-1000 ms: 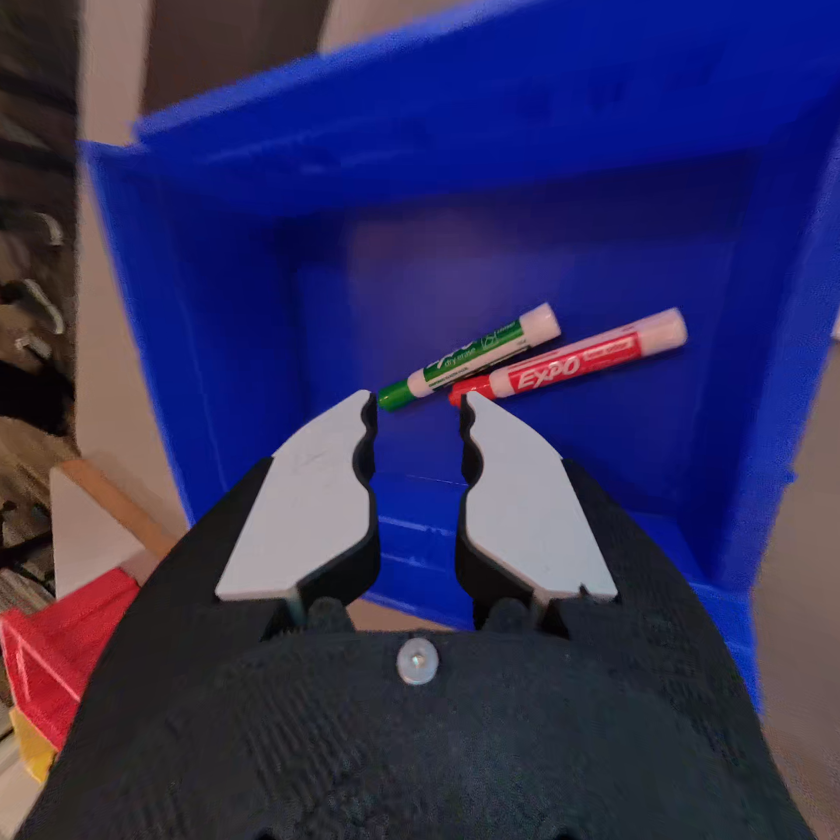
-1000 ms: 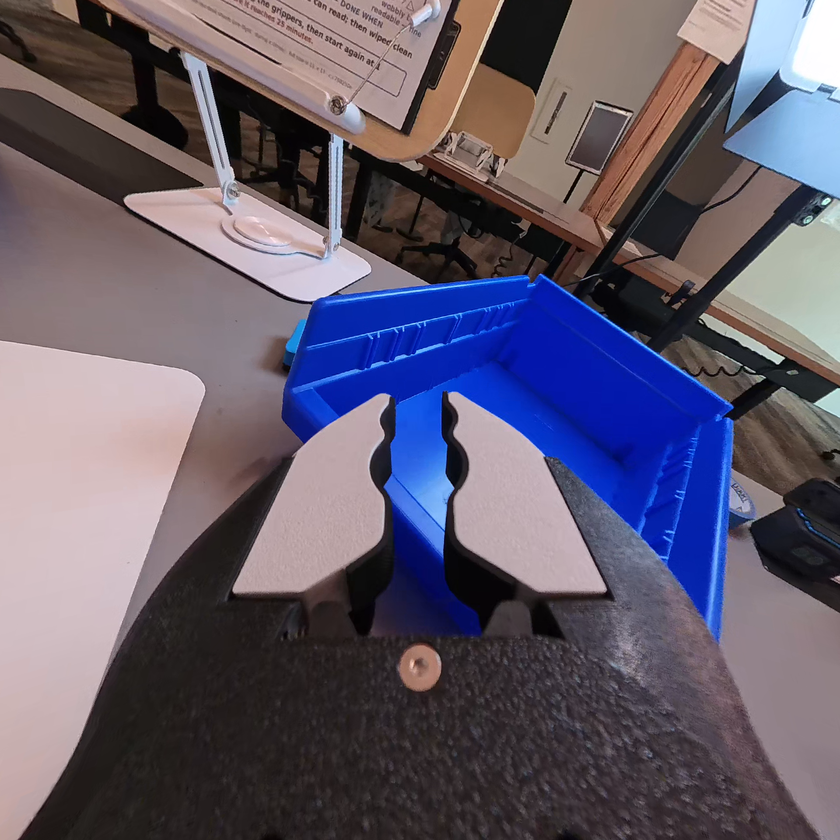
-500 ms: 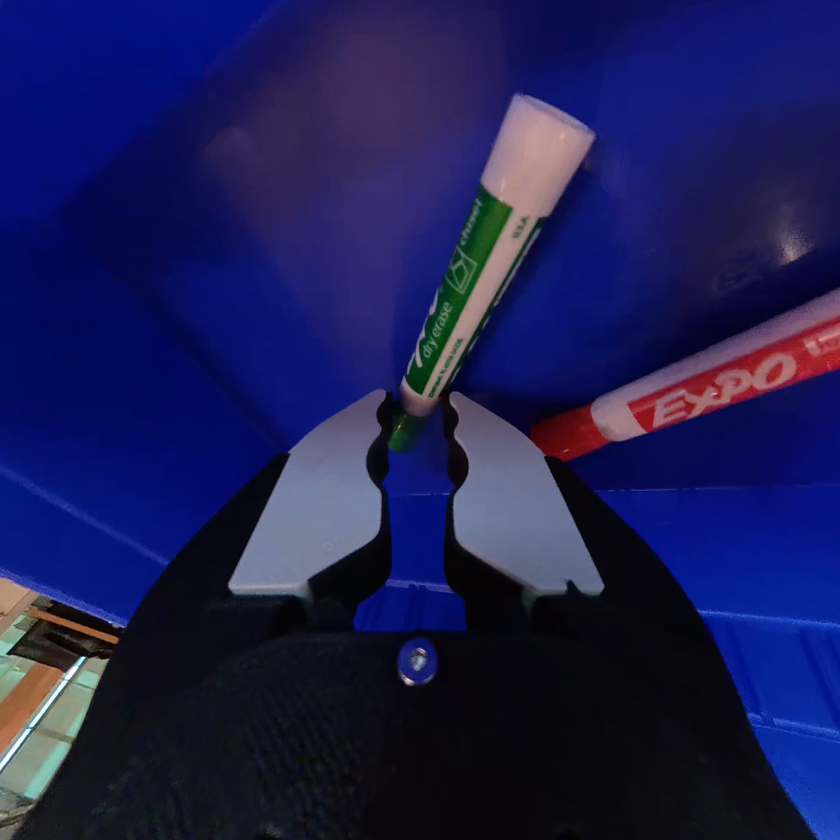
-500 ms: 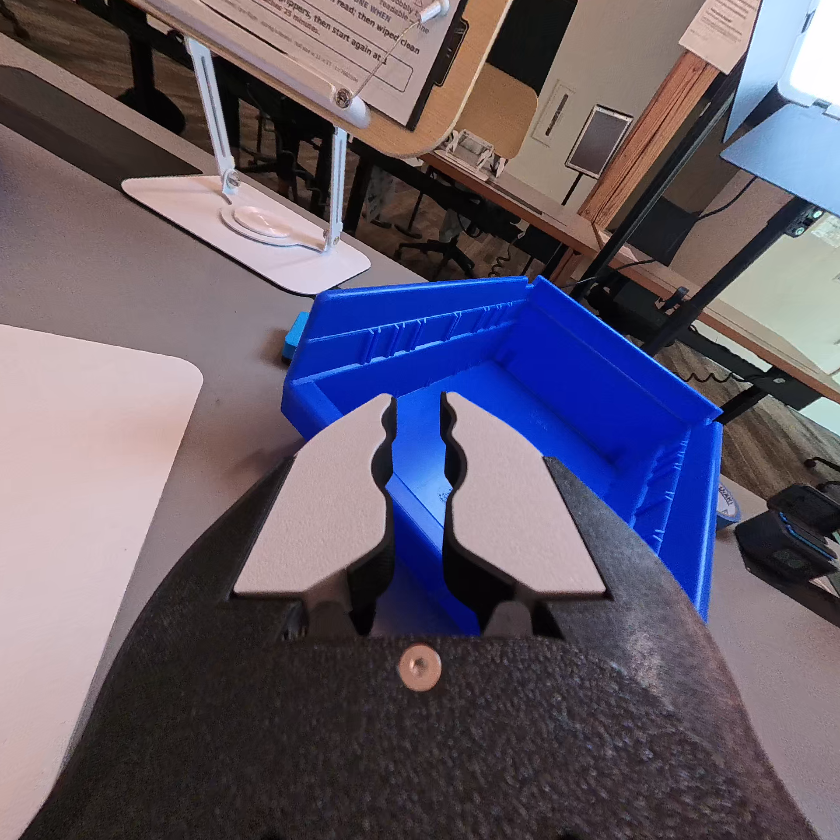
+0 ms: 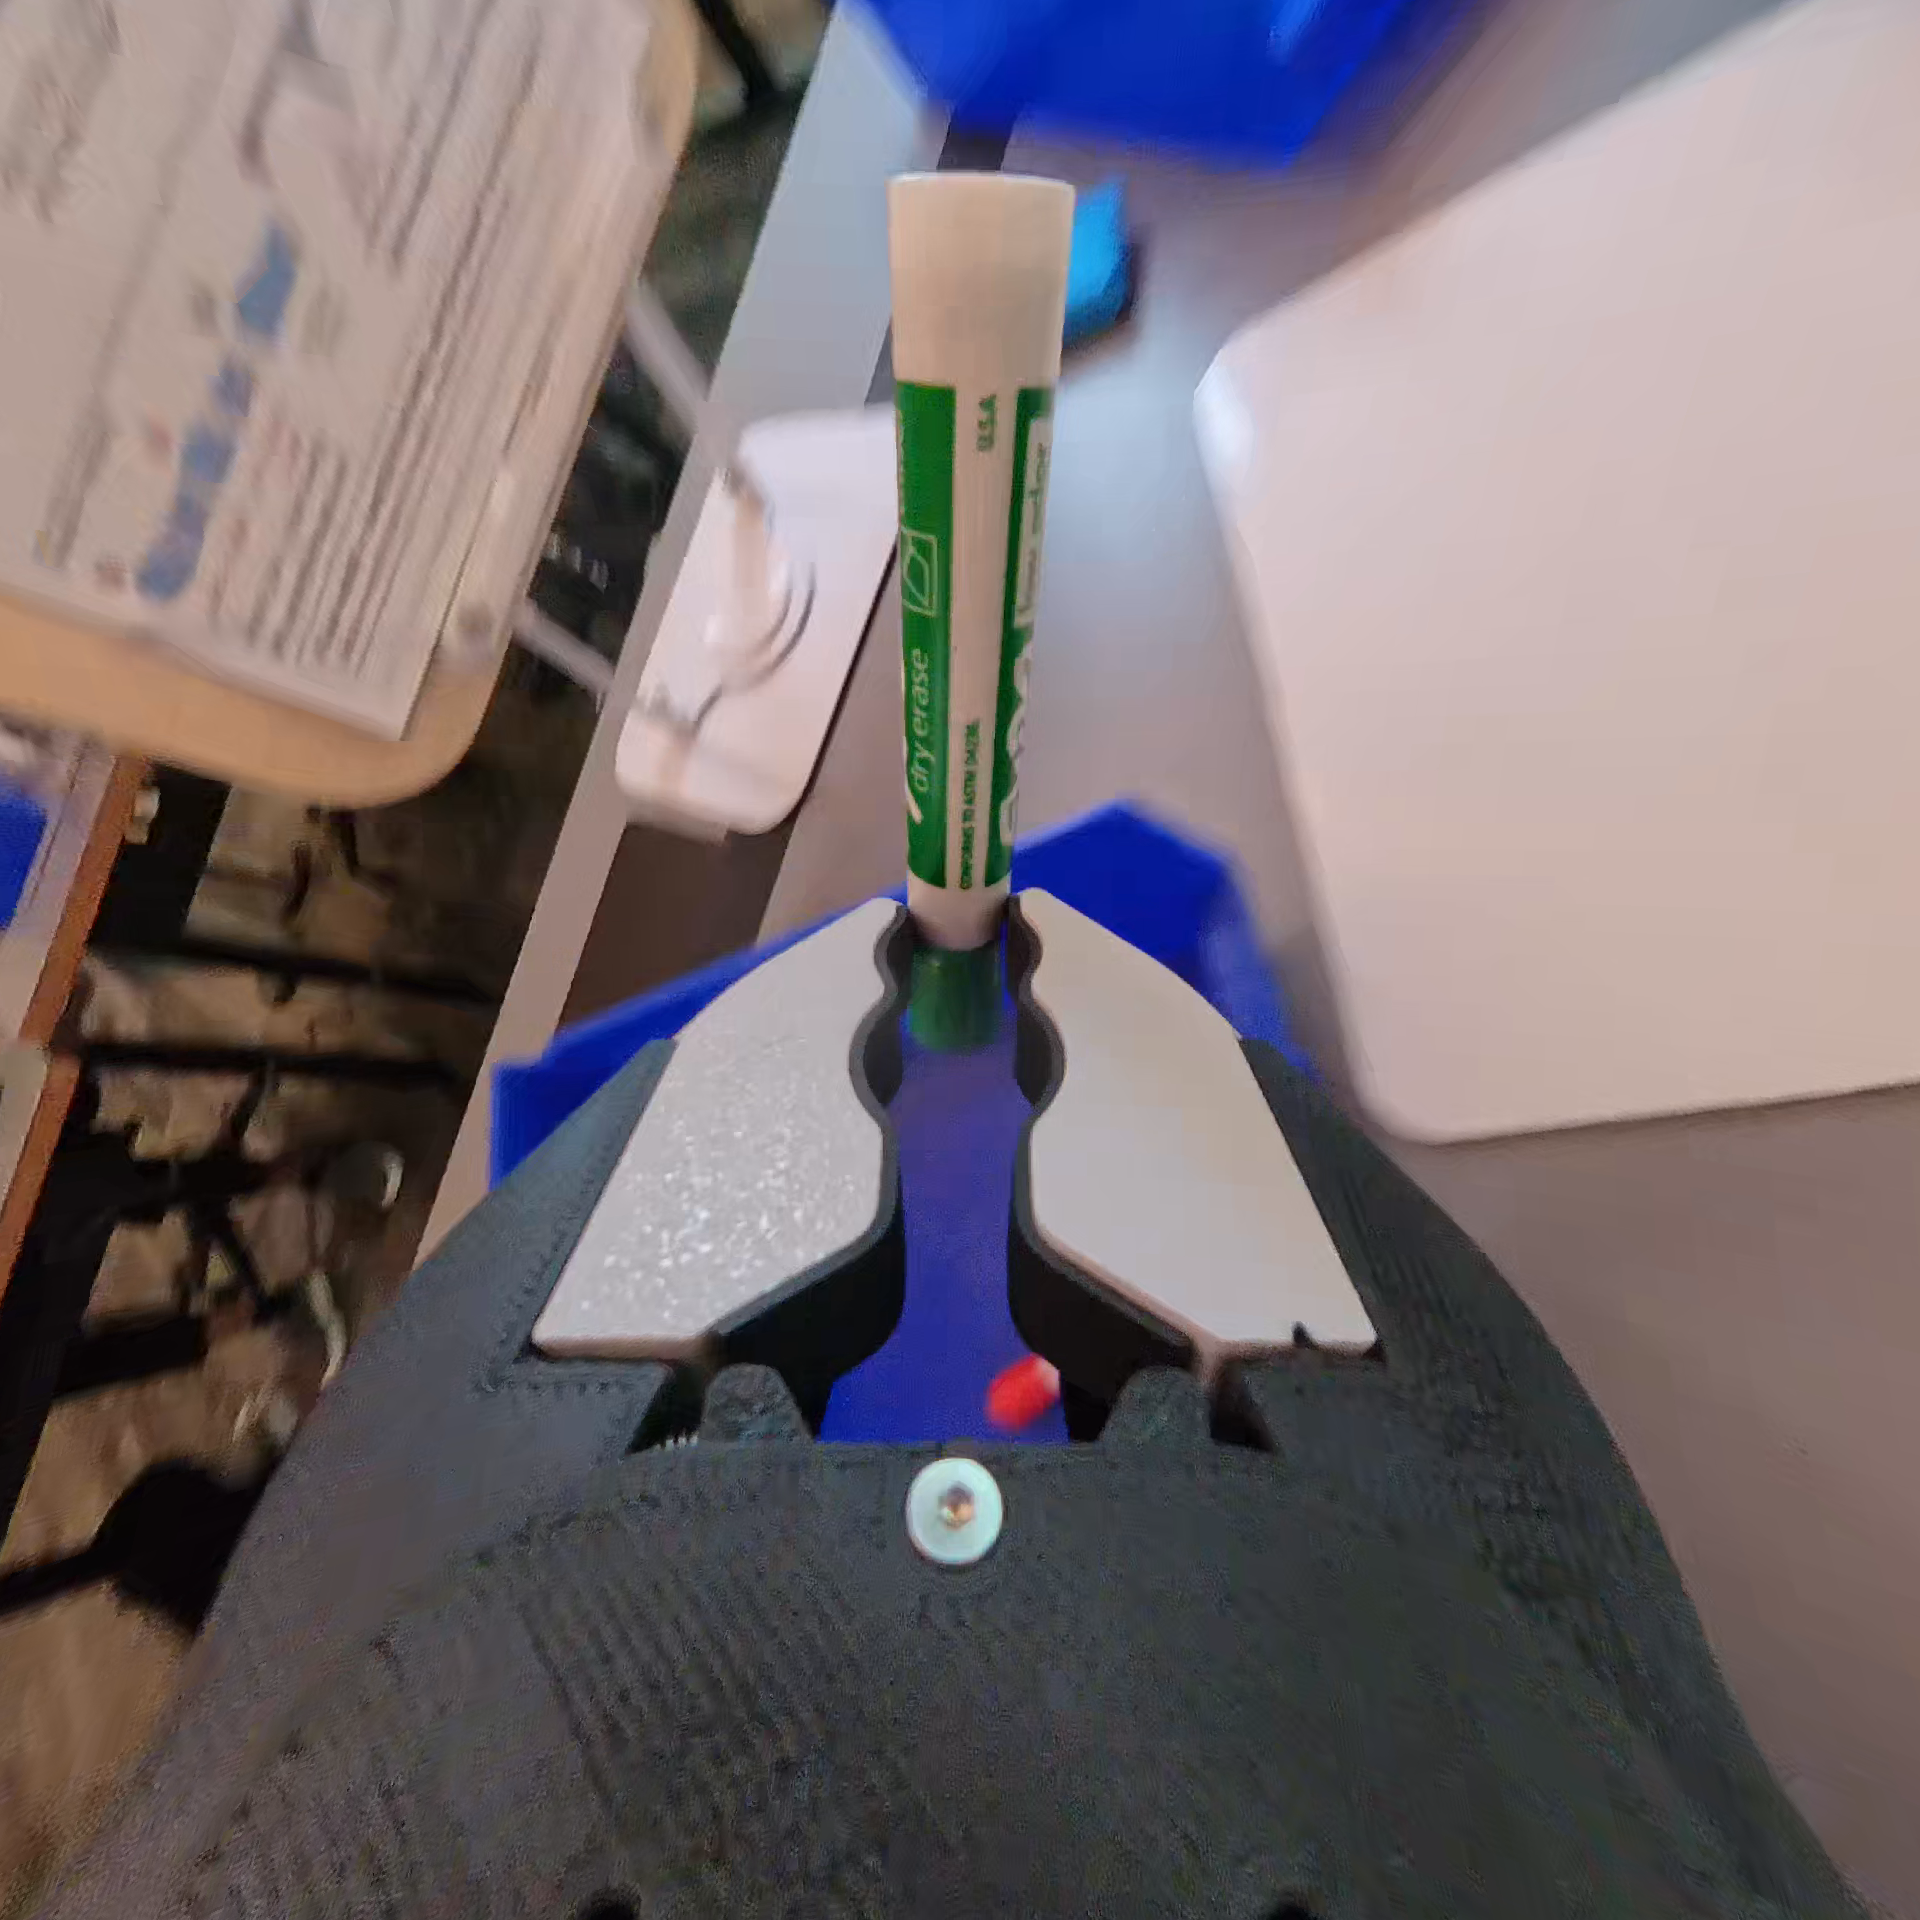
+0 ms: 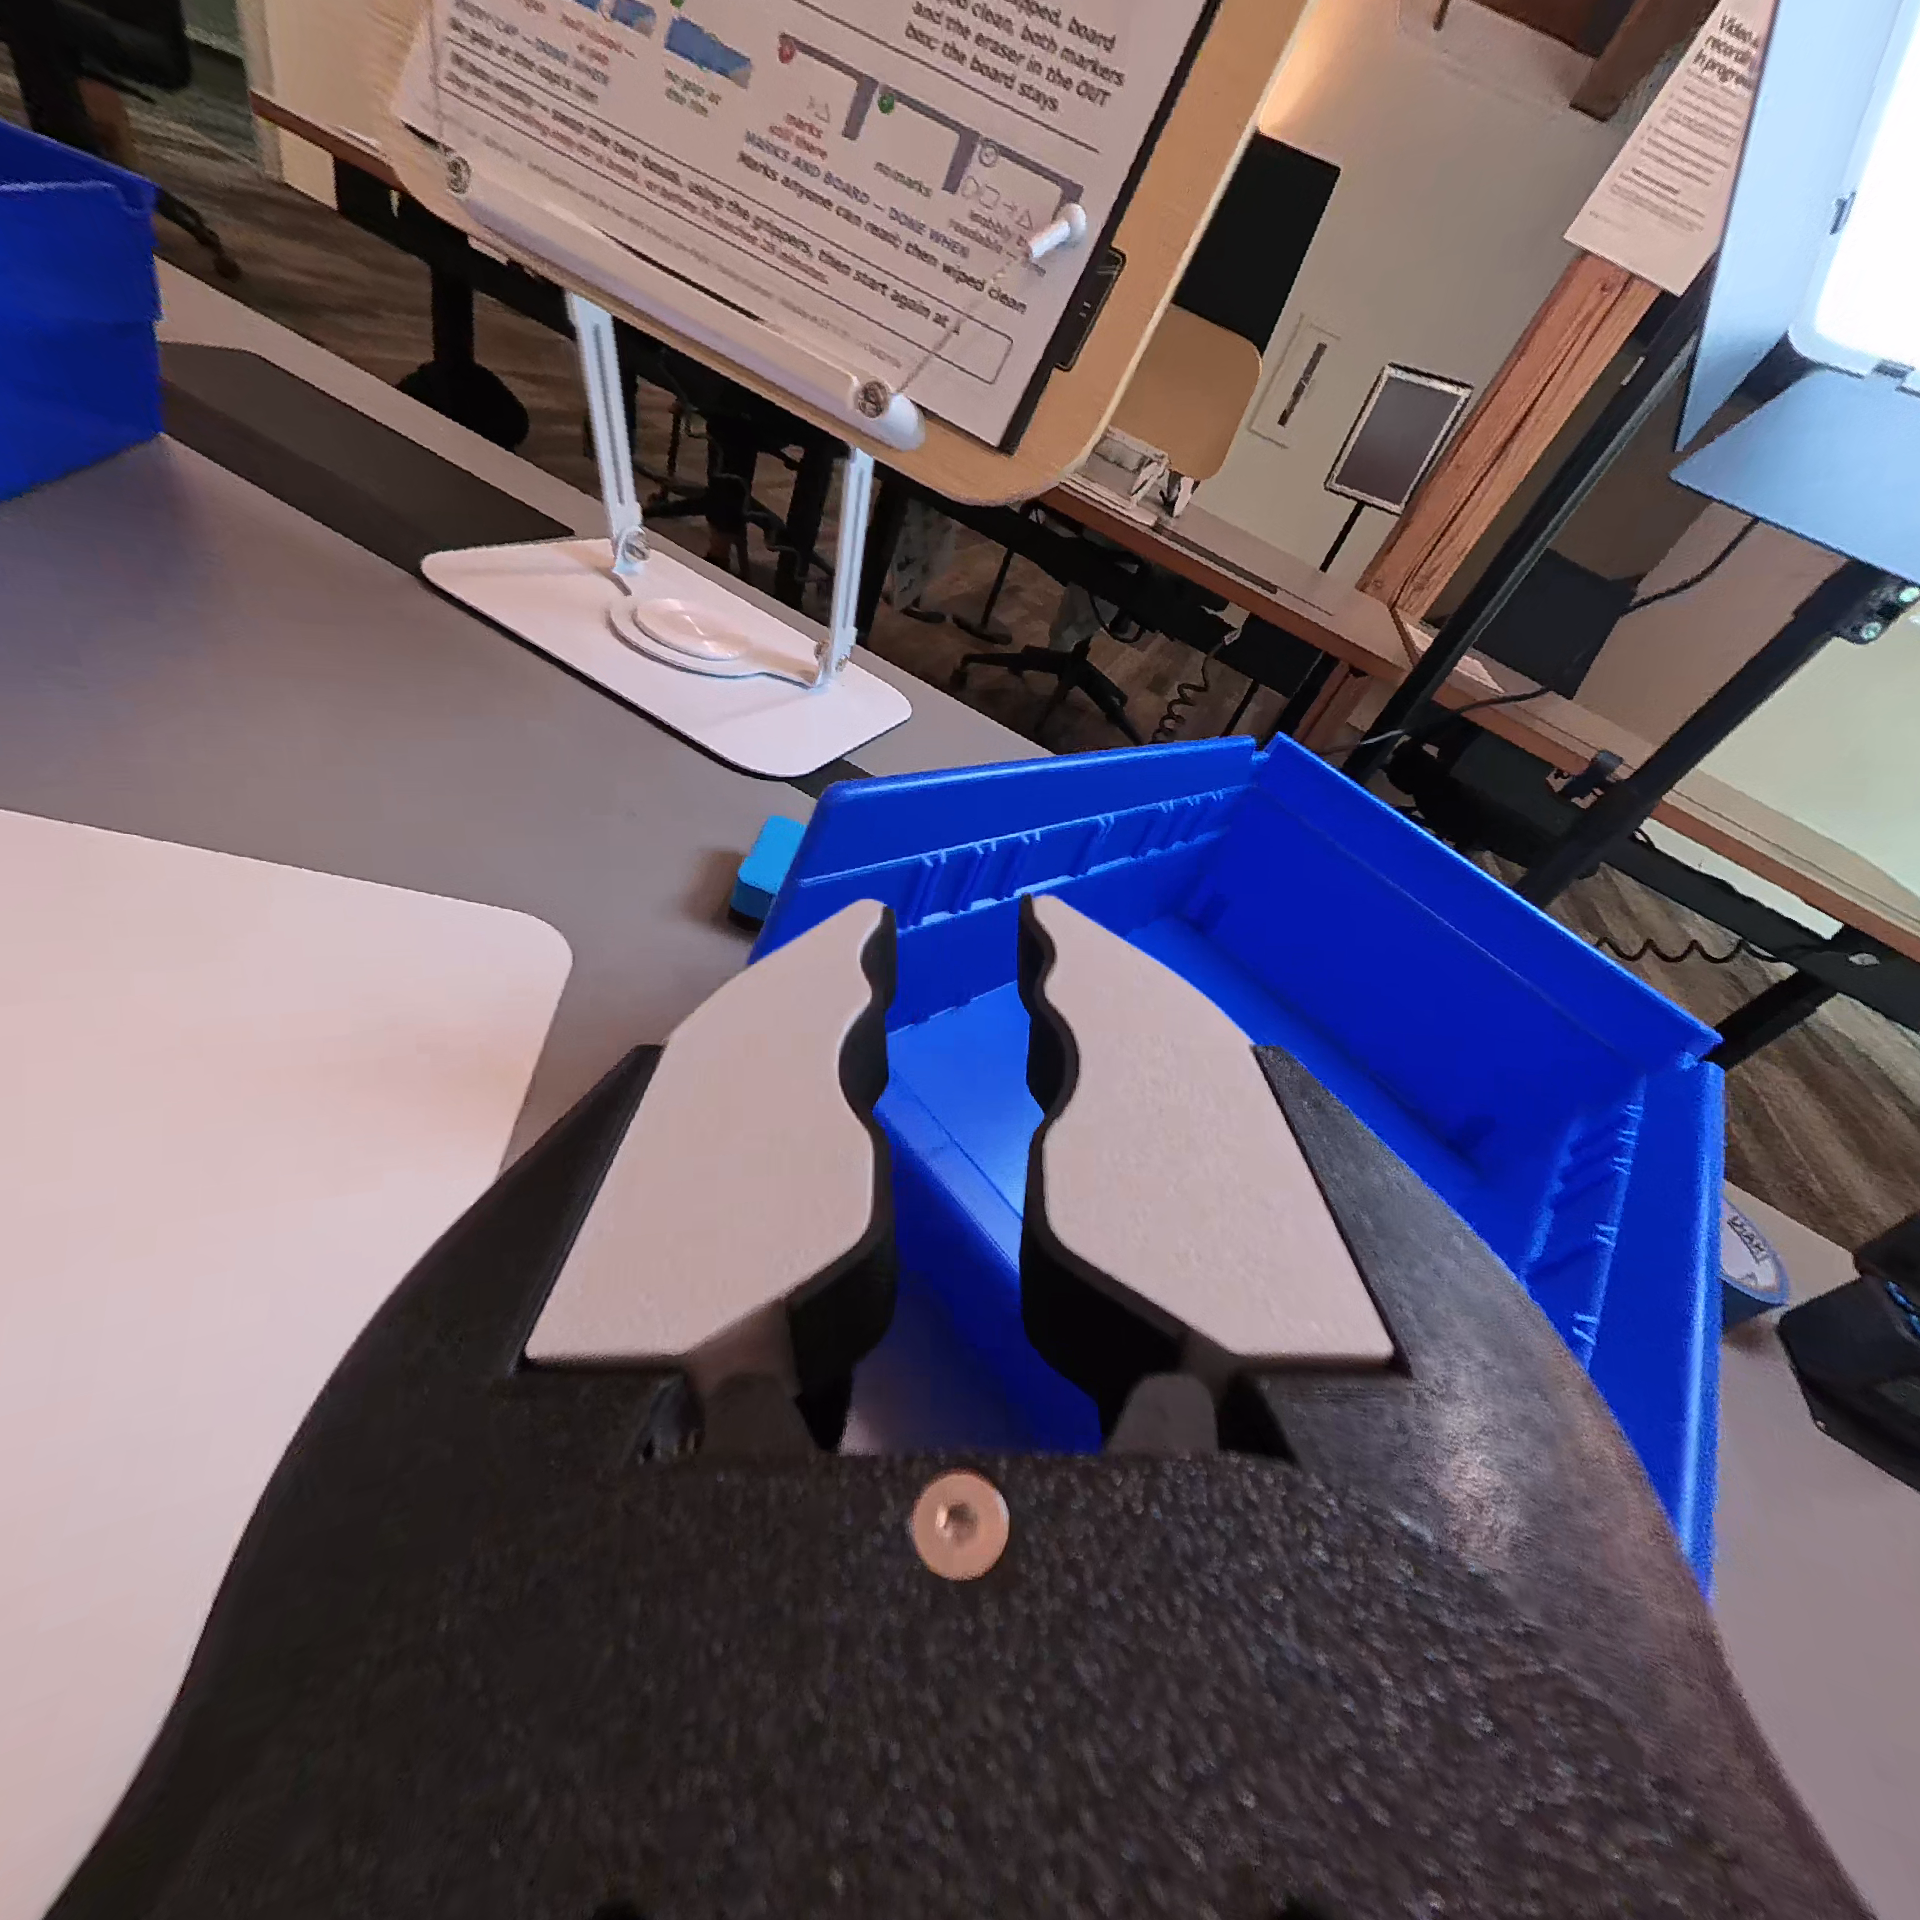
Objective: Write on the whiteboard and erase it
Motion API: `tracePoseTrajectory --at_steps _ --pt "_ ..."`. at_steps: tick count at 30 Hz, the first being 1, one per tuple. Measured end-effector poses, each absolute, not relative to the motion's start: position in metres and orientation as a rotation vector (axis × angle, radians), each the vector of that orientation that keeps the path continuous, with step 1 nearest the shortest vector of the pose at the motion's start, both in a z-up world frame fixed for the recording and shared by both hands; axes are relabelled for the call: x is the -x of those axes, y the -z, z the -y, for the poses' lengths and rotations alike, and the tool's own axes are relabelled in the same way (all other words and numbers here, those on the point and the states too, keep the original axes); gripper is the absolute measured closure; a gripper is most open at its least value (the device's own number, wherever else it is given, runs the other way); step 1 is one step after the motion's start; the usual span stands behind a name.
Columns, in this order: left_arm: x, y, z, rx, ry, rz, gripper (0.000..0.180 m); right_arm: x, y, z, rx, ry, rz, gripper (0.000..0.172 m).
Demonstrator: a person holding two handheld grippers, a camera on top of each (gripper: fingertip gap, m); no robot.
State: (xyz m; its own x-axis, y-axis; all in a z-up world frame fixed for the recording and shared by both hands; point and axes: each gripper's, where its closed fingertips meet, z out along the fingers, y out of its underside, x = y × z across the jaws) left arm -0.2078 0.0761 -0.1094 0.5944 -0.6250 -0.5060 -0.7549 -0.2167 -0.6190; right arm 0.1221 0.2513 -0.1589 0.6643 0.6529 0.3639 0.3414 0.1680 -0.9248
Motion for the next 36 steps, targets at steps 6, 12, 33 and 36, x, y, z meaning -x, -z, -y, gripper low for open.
tracePoseTrajectory --at_steps 6,12,33,36 --pt "0.080 0.141 -0.023 1.723 0.105 -1.217 0.163 -0.098 0.161 -0.231 1.394 -0.362 0.990 0.144" --pt "0.066 0.217 -0.040 1.818 0.112 -1.196 0.163 -0.037 0.166 -0.166 1.337 -0.766 1.242 0.140" --pt "0.061 0.243 -0.010 1.724 -0.189 -1.371 0.163 0.070 0.238 0.004 1.070 -0.756 1.867 0.128" --pt "0.058 0.243 -0.008 1.724 -0.164 -1.370 0.164 0.071 0.241 0.006 1.067 -0.729 1.884 0.125"
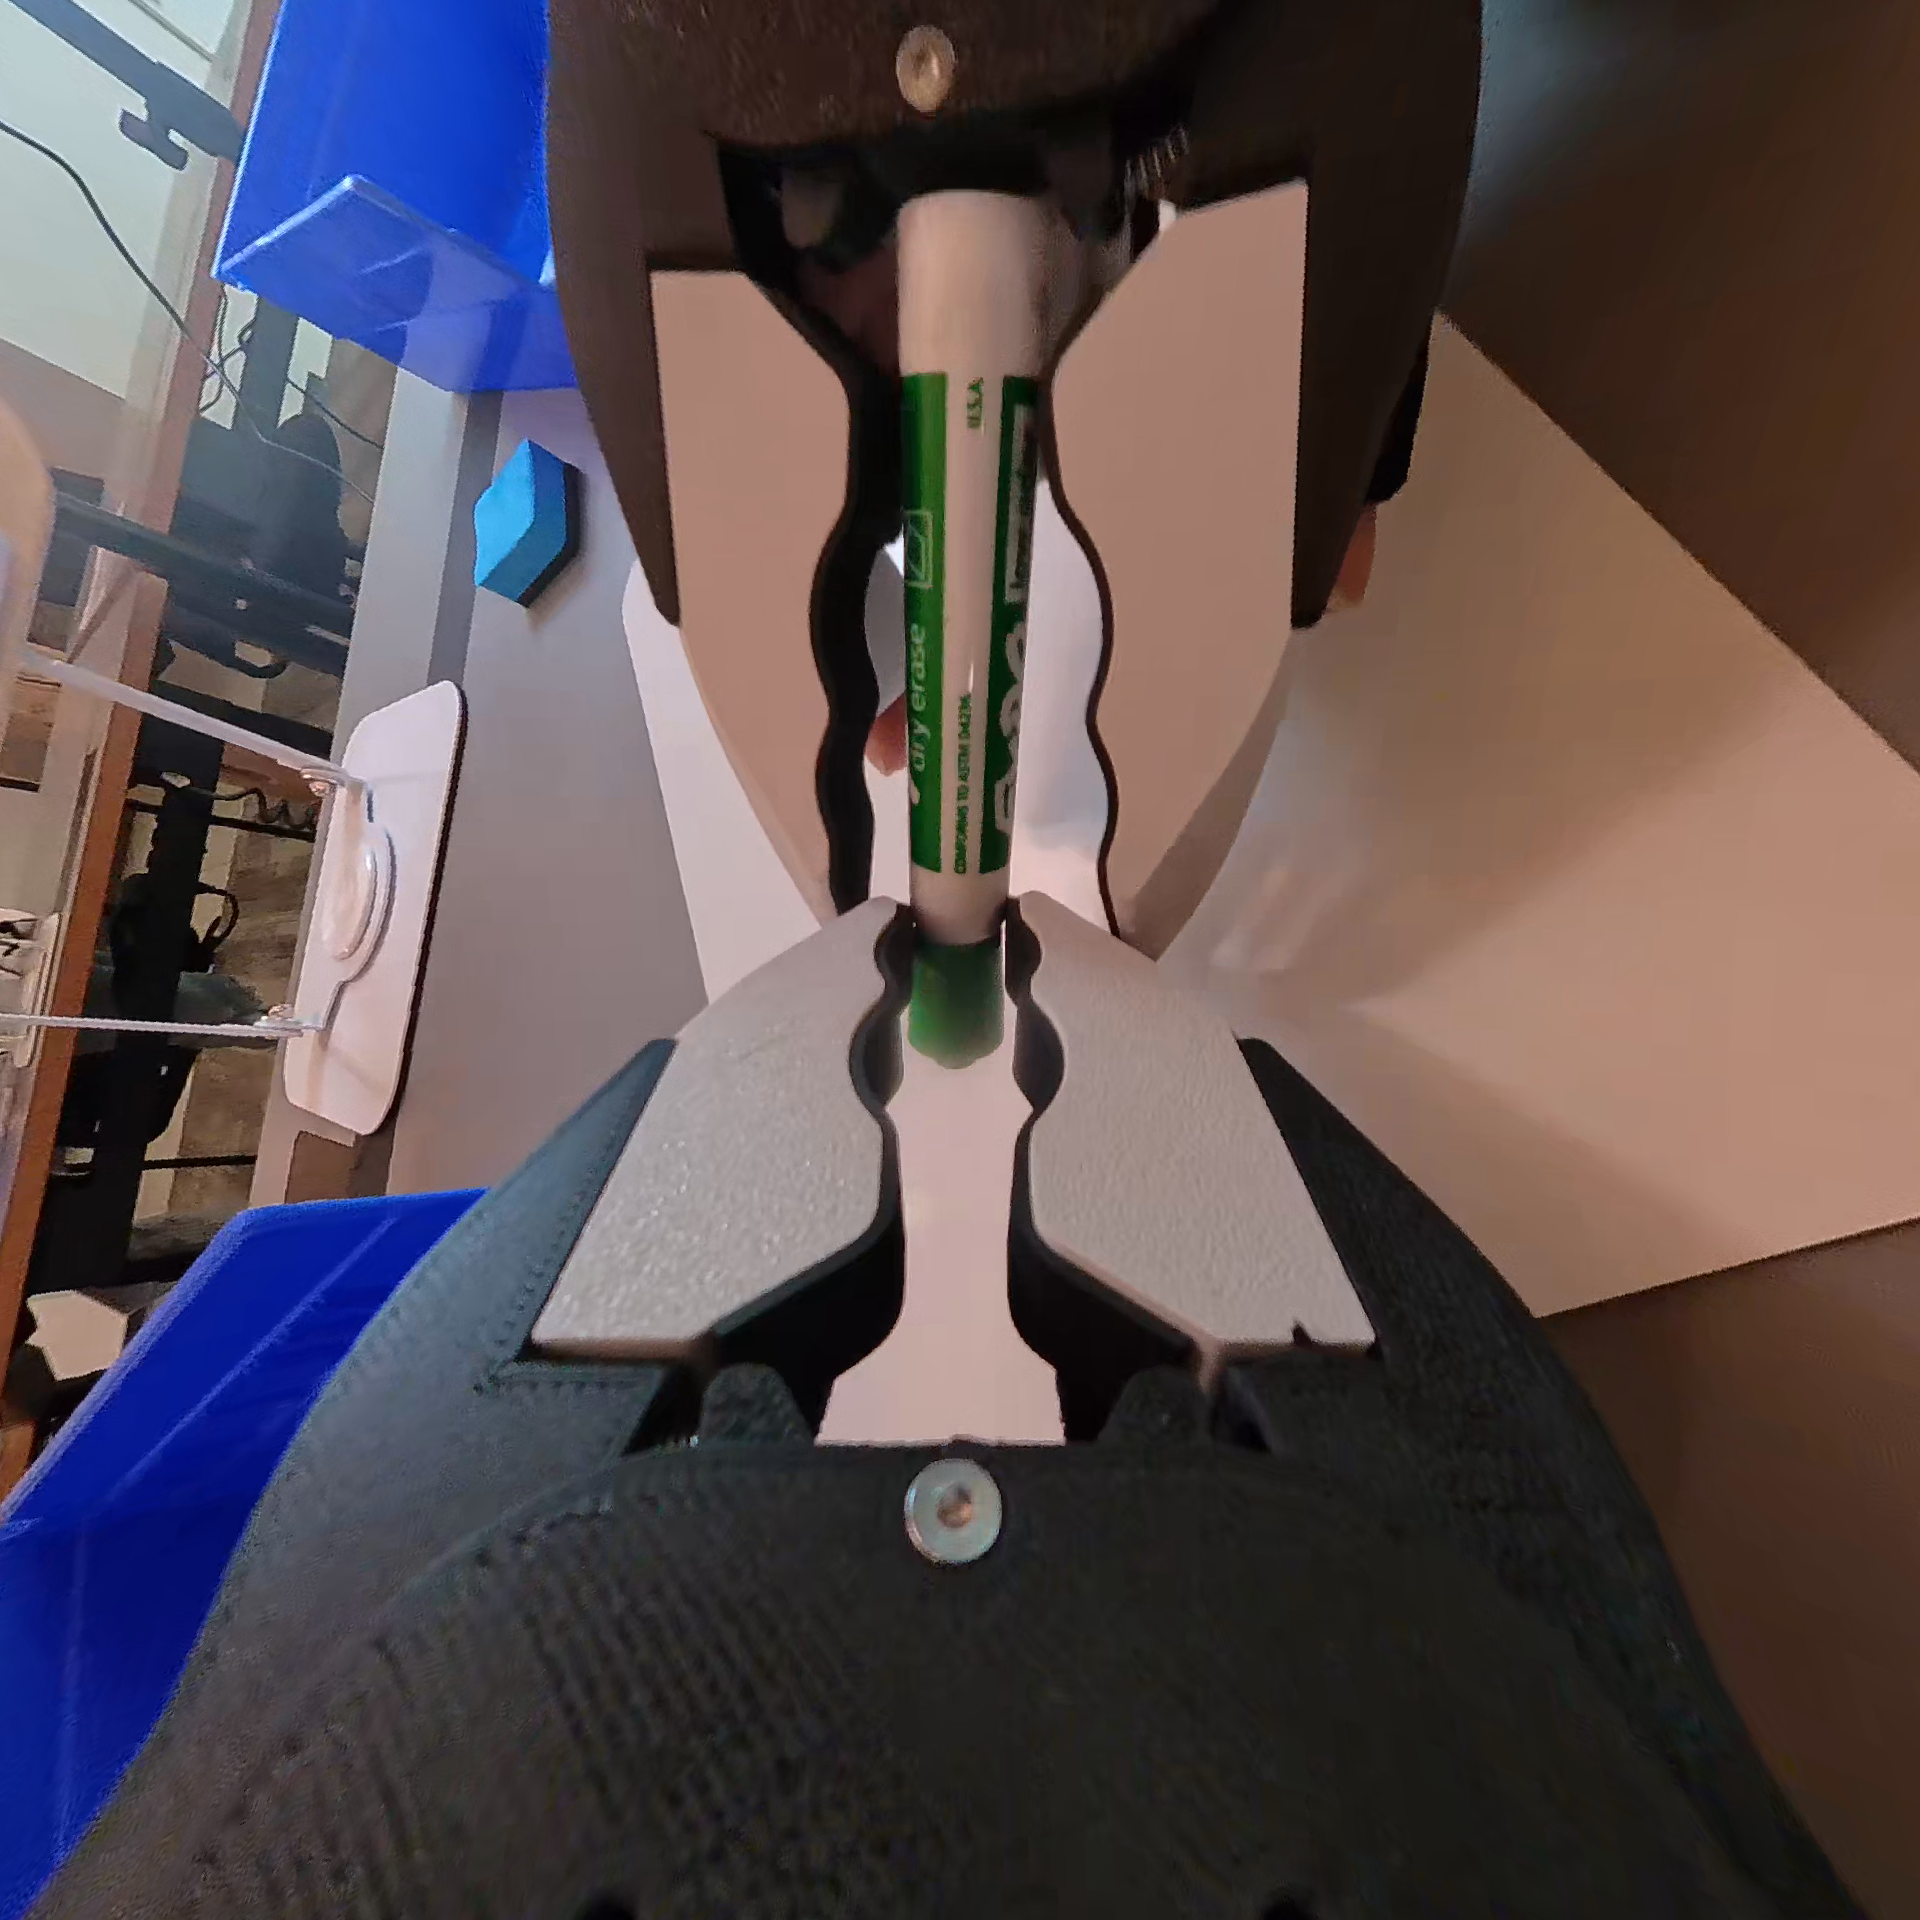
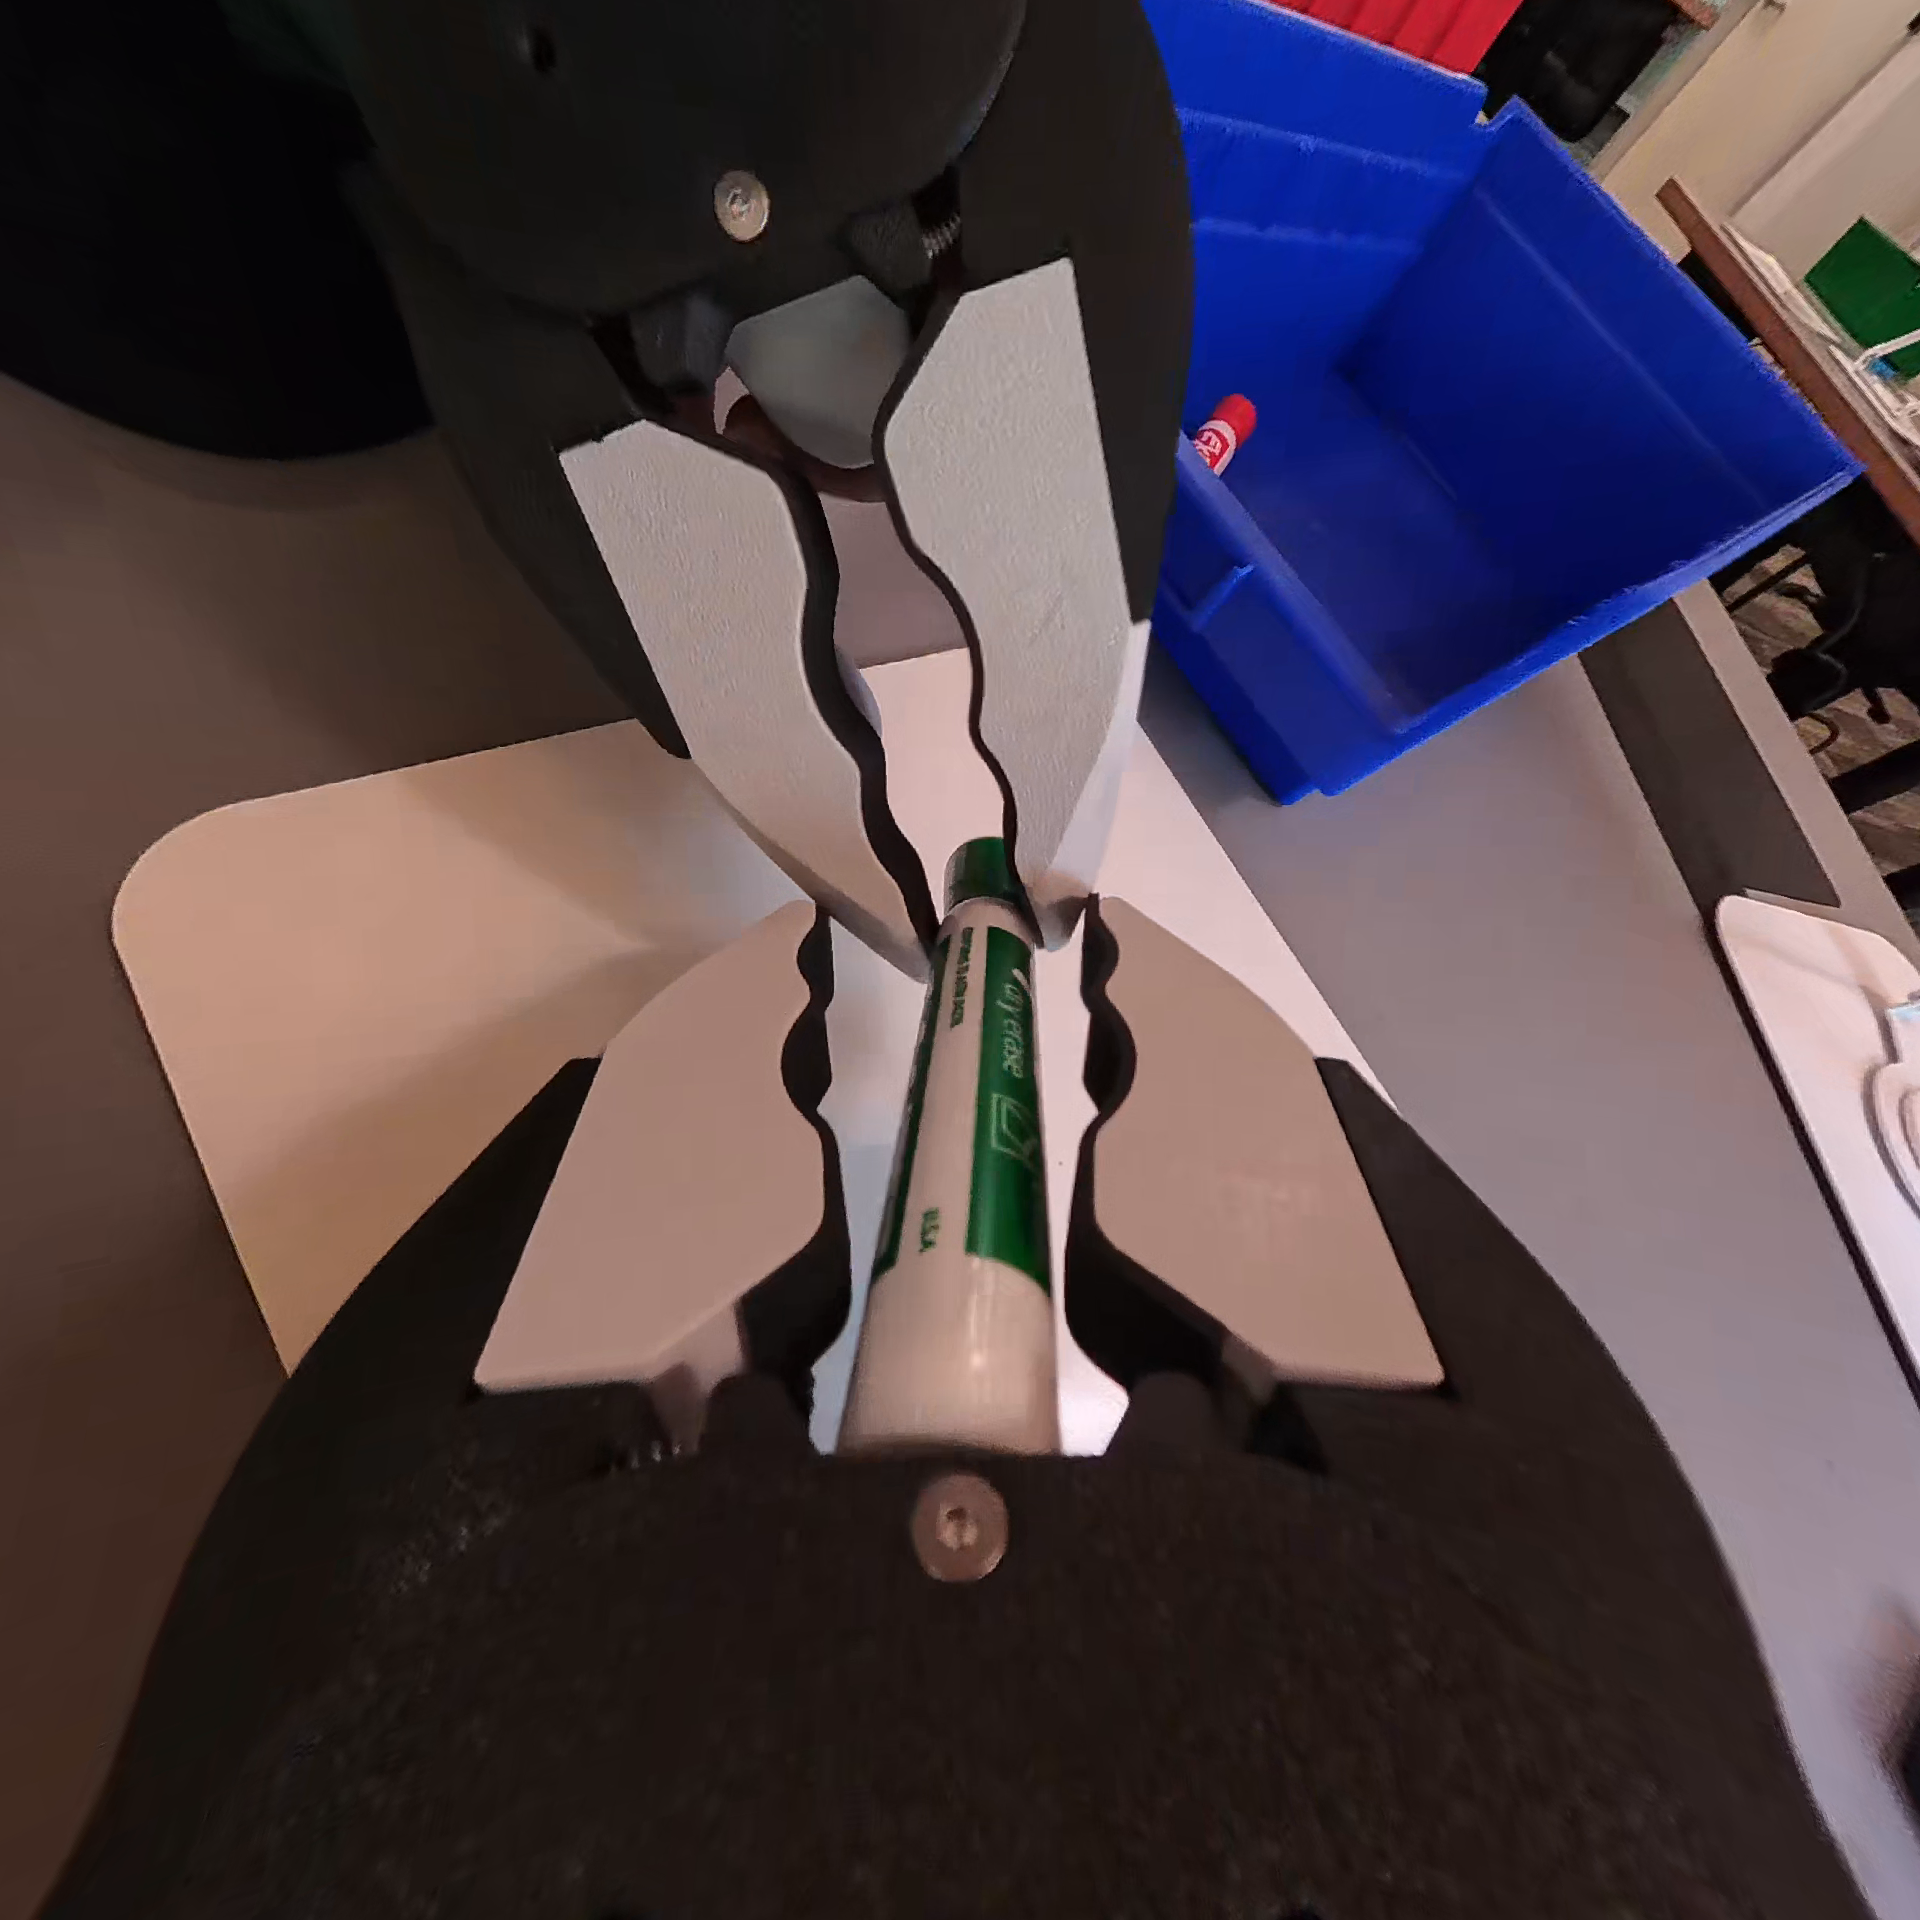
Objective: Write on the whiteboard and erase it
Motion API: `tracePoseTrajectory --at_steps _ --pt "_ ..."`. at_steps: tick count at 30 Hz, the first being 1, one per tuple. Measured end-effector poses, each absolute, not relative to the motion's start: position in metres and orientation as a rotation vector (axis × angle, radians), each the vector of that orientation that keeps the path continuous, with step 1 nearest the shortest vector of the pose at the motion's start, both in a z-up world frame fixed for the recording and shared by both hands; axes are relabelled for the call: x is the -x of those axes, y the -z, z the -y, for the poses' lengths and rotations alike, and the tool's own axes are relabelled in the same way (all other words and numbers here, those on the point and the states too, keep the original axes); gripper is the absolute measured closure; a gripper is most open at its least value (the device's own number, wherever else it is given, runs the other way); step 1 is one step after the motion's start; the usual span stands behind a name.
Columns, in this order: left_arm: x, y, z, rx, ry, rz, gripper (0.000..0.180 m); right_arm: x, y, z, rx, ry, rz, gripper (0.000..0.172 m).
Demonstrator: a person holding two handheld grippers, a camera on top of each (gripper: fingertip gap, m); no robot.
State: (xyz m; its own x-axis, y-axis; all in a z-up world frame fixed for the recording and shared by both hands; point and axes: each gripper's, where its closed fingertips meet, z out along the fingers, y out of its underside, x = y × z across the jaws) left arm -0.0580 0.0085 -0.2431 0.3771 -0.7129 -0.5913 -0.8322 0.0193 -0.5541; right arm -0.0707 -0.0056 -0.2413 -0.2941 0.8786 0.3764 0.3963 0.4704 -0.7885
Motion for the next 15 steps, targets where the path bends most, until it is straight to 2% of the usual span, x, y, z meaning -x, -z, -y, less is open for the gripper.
tracePoseTrajectory --at_steps 15 --pt "0.0531 0.2363 -0.0056 1.710 -0.069 -1.337 0.164 0.0683 0.2365 0.0073 1.080 -0.749 1.870 0.126"
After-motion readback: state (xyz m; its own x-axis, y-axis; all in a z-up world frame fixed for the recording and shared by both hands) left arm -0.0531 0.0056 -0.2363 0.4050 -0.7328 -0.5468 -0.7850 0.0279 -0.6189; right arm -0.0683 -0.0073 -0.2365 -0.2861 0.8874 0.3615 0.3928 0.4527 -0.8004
